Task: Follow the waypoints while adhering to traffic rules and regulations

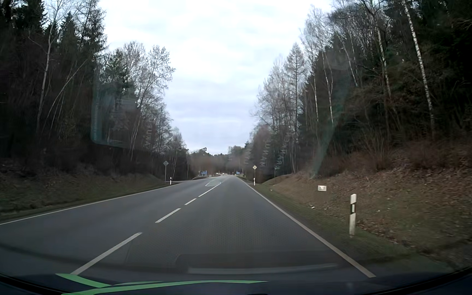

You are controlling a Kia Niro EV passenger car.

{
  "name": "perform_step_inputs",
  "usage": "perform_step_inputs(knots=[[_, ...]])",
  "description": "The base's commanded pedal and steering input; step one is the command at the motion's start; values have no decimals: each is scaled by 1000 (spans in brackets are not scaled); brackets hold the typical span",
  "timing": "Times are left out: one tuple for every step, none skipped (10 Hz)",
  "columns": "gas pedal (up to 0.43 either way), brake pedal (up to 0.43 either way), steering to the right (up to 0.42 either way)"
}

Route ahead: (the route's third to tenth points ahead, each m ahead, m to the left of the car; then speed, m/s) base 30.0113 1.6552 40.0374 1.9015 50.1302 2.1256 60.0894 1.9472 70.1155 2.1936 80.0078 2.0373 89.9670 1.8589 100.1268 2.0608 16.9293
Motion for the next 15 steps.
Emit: perform_step_inputs(knots=[[138,0,0],[138,0,0],[138,0,0],[138,0,0],[138,0,0],[138,0,0],[138,0,0],[138,0,0],[138,0,0],[138,0,0],[138,0,1],[138,0,1],[138,0,1],[138,0,1],[138,0,1]])
